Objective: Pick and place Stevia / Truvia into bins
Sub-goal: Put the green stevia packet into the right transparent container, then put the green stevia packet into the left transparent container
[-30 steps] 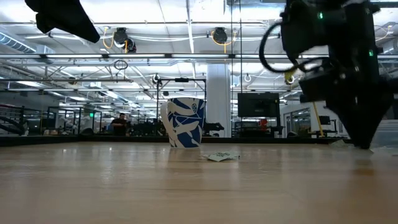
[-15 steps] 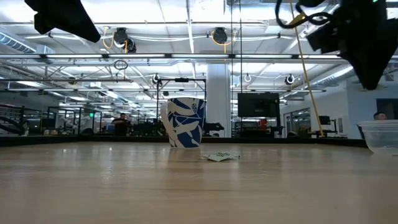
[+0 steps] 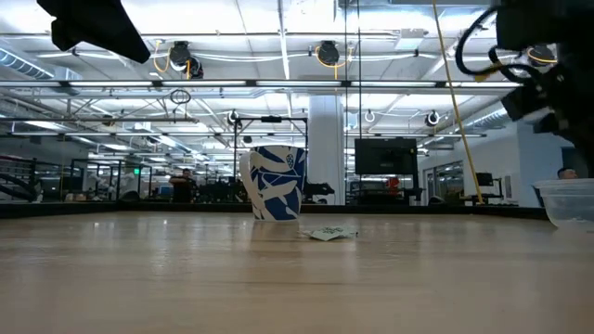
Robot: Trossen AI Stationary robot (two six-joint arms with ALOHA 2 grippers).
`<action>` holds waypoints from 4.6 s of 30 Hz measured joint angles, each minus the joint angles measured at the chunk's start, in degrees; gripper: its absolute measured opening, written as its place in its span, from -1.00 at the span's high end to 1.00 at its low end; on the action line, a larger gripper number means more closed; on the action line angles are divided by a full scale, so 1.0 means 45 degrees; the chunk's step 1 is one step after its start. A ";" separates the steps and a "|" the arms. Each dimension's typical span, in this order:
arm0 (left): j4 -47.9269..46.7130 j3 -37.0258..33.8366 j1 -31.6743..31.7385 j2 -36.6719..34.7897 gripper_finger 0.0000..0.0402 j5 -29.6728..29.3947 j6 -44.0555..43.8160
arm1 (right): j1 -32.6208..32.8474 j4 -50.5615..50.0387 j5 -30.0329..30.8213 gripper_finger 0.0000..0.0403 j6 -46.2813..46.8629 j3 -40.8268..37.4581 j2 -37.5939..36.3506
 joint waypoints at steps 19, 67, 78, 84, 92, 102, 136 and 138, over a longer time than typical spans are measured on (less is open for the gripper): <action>0.0005 0.0000 0.0000 0.0000 0.81 -0.0004 -0.0099 | -0.0001 0.1267 0.0607 0.60 -0.0186 -0.0694 0.0002; 1.3802 0.0005 0.3798 0.9078 0.81 0.8734 0.1708 | -0.0329 1.8021 0.3363 0.64 -0.6814 -0.3520 -0.0930; 1.4164 0.0015 0.3924 0.9874 0.81 0.9066 0.1076 | -0.0625 1.8265 0.3358 0.64 -0.6744 -0.3542 -0.0930; 1.4272 0.0015 0.4290 0.9889 0.81 0.9102 0.0947 | -0.0625 1.8593 0.3332 0.64 -0.6715 -0.3540 -0.0930; 1.4141 0.0015 0.4469 0.9889 0.81 0.9471 0.0993 | -0.0621 1.8563 0.3327 0.64 -0.6717 -0.3540 -0.0930; 1.3730 0.0049 0.4581 0.9865 0.41 1.0192 0.1874 | -0.0621 1.8554 0.3323 0.64 -0.6802 -0.3540 -0.0930; 1.4039 0.0015 0.6122 0.9879 0.46 1.1463 0.1669 | -0.0616 1.8548 0.3322 0.64 -0.6812 -0.3540 -0.0930; 1.4012 0.0015 0.6125 0.9845 0.46 1.1527 0.1679 | -0.0616 1.8539 0.3322 0.64 -0.6812 -0.3540 -0.0930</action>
